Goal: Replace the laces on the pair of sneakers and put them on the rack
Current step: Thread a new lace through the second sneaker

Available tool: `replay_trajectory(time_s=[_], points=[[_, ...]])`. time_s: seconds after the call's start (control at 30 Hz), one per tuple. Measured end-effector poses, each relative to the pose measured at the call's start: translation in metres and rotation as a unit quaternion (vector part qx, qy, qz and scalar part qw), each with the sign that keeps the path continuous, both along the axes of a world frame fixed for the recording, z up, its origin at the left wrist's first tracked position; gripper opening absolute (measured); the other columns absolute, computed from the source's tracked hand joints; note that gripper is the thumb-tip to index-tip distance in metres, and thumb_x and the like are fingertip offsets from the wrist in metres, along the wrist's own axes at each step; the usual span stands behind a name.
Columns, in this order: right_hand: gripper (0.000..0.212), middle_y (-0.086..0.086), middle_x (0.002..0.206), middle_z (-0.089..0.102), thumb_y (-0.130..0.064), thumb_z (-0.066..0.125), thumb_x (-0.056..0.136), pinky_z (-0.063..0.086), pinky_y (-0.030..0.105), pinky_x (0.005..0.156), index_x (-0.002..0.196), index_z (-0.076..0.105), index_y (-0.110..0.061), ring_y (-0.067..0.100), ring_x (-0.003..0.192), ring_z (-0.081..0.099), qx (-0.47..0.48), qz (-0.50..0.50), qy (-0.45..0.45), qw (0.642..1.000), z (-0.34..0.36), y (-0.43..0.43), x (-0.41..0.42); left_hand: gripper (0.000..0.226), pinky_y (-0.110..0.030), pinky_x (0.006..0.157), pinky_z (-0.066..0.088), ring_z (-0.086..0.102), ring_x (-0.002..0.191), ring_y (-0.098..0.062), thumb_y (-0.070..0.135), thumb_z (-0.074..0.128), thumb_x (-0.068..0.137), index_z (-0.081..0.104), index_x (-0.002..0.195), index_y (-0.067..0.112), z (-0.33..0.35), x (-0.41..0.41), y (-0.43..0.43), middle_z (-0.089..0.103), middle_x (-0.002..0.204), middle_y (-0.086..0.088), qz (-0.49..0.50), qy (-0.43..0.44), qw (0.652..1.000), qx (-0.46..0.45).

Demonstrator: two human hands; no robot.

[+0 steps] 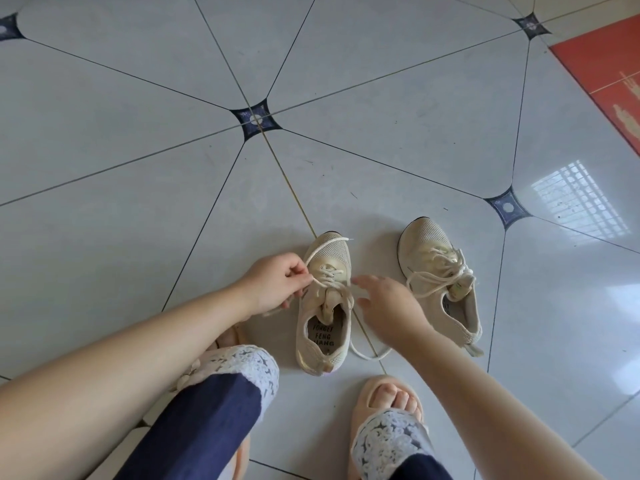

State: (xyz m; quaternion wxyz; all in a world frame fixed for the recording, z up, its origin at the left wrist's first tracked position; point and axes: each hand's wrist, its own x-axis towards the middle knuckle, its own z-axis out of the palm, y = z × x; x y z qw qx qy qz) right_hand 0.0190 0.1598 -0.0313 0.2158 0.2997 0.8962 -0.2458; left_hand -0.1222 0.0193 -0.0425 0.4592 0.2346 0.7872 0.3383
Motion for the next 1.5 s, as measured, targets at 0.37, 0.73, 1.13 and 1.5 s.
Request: replay_trajectory(time_s=[0.37, 0.73, 1.13, 1.5], points=[[0.009, -0.004, 0.077, 0.068, -0.019, 0.059, 0.085, 0.038, 0.015, 0.056, 0.078, 0.053, -0.022, 0.013, 0.071, 0.057, -0.124, -0.143, 0.065, 0.98, -0.013, 0.012, 0.002, 0.018, -0.015, 0.033, 0.019, 0.028, 0.033, -0.005, 0.013, 0.055, 0.087, 0.067, 0.074, 0.012, 0.013, -0.023, -0.01, 0.059, 0.053, 0.003, -0.124, -0.122, 0.971, -0.165], [0.035, 0.004, 0.107, 0.065, -0.011, 0.049, 0.089, 0.04, 0.035, 0.085, 0.116, 0.065, -0.026, 0.026, 0.104, 0.055, 0.055, -0.129, 0.115, 0.983, -0.01, 0.007, -0.008, 0.024, -0.01, 0.038, 0.024, 0.032, 0.038, -0.001, 0.0, 0.048, 0.091, 0.069, 0.095, 0.012, 0.004, 0.005, 0.007, 0.061, 0.069, 0.004, 0.108, -0.222, 0.966, 0.072], [0.006, -0.013, 0.081, 0.057, -0.023, 0.066, 0.08, 0.04, 0.028, 0.078, 0.085, 0.065, -0.027, 0.014, 0.089, 0.051, -0.082, -0.248, 0.216, 0.941, 0.0, -0.023, -0.037, 0.022, -0.006, 0.048, 0.034, 0.046, 0.047, 0.006, 0.005, 0.056, 0.088, 0.069, 0.105, 0.01, 0.0, 0.019, 0.023, 0.056, 0.06, 0.013, 0.154, -0.029, 0.986, 0.057], [0.006, 0.0, 0.076, 0.069, -0.025, 0.074, 0.073, 0.048, 0.03, 0.072, 0.075, 0.069, -0.022, 0.012, 0.072, 0.06, -0.263, -0.29, 0.144, 0.909, 0.007, -0.015, -0.032, 0.027, -0.006, 0.063, 0.038, 0.052, 0.078, -0.01, -0.001, 0.062, 0.081, 0.069, 0.105, 0.01, 0.003, 0.017, 0.026, 0.056, 0.09, 0.0, 0.073, 0.062, 0.994, 0.06]])
